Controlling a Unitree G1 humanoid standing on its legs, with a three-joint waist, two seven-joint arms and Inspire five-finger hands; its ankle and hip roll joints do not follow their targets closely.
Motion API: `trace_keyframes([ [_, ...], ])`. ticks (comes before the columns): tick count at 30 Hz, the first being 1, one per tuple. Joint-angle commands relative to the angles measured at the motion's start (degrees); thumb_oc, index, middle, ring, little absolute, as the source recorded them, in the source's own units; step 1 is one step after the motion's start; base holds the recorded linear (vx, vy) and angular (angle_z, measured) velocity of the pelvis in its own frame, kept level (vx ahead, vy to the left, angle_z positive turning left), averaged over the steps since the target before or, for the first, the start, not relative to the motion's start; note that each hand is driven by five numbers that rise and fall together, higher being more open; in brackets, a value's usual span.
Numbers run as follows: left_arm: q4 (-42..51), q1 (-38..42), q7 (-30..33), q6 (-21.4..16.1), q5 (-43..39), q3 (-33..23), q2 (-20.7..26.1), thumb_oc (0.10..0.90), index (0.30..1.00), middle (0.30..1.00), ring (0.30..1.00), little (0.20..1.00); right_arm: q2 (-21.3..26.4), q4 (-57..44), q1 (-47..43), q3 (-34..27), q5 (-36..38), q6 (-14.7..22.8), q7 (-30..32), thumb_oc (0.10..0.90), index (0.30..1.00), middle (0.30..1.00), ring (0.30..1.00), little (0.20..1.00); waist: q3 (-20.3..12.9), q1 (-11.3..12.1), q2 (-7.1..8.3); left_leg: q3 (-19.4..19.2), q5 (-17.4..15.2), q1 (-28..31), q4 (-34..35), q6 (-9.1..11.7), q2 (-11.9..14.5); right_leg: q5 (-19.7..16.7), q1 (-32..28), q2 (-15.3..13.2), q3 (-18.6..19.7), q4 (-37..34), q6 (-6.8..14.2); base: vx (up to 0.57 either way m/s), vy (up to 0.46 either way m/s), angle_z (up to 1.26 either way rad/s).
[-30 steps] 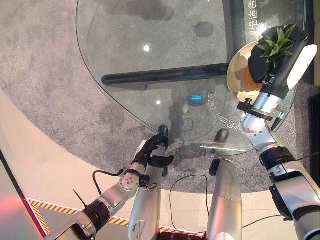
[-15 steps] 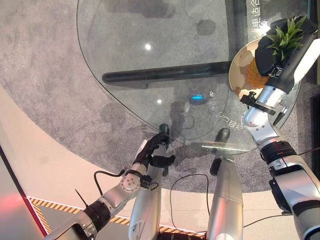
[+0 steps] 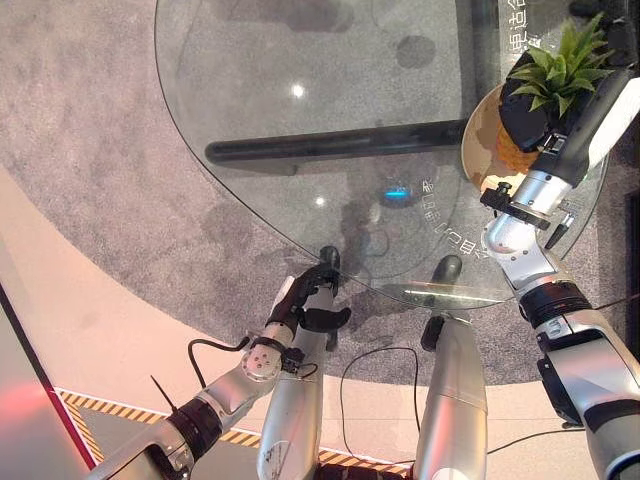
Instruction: Pick up the fruit to the plate
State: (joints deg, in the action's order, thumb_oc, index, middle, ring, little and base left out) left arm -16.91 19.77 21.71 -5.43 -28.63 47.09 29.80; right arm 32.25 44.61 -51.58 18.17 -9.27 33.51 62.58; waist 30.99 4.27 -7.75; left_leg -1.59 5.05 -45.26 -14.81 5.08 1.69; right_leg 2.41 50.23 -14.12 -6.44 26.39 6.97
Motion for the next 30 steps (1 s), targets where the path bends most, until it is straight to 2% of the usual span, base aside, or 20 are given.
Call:
trace_keyframes([
  [1, 4.5, -1.5, 0.0, -1.1, -0.6, 2.8, -1.9, 0.800, 0.900, 0.900, 0.900, 0.900, 3.6, -3.5, -2.2, 0.9, 0.0, 1.5, 1.4, 0.800, 0.900, 0.900, 0.900, 0.900, -1.2, -1.8, -4.07, -4.4, -6.1, -1.3, -3.7, -3.5, -8.3, -3.7, -1.9, 7.6, -4.1, -7.8, -1.1, 0.00, 0.000, 0.00],
  [13, 4.6, -2.6, -0.6, -1.3, -0.3, 1.6, -1.4, 0.800, 0.900, 0.900, 0.900, 0.900, 4.1, -8.7, -0.3, 0.8, -5.6, -0.1, 4.3, 0.800, 0.900, 0.900, 0.900, 0.900, -1.2, -2.4, -2.87, -4.6, -6.4, 0.8, -3.5, -3.5, -7.9, -3.7, -4.1, 7.8, -4.2, -8.4, -1.0, 0.00, 0.000, 0.00],
  [19, 4.7, -3.4, -0.4, -0.9, 0.2, 0.8, -0.8, 0.800, 0.900, 0.900, 0.900, 0.900, 4.5, -13.7, 1.5, 0.0, -8.2, -2.3, 7.6, 0.800, 0.900, 0.900, 0.900, 0.900, -1.2, -2.8, -2.04, -4.8, -6.6, 2.1, -3.2, -3.6, -7.5, -3.5, -5.4, 8.0, -4.2, -8.6, -0.9, 0.00, 0.000, 0.00],
  [30, 4.5, -5.1, -0.7, -0.8, 1.1, -0.6, -0.5, 0.800, 0.900, 0.900, 0.900, 0.900, 4.2, -20.7, 4.5, -2.0, -12.1, -4.5, 10.5, 0.800, 0.900, 0.900, 0.900, 0.900, -1.2, -3.5, -1.84, -5.3, -6.8, 3.9, -2.8, -3.6, -7.3, -3.3, -7.0, 8.2, -3.5, -8.8, -0.9, 0.00, 0.002, -0.01],
])
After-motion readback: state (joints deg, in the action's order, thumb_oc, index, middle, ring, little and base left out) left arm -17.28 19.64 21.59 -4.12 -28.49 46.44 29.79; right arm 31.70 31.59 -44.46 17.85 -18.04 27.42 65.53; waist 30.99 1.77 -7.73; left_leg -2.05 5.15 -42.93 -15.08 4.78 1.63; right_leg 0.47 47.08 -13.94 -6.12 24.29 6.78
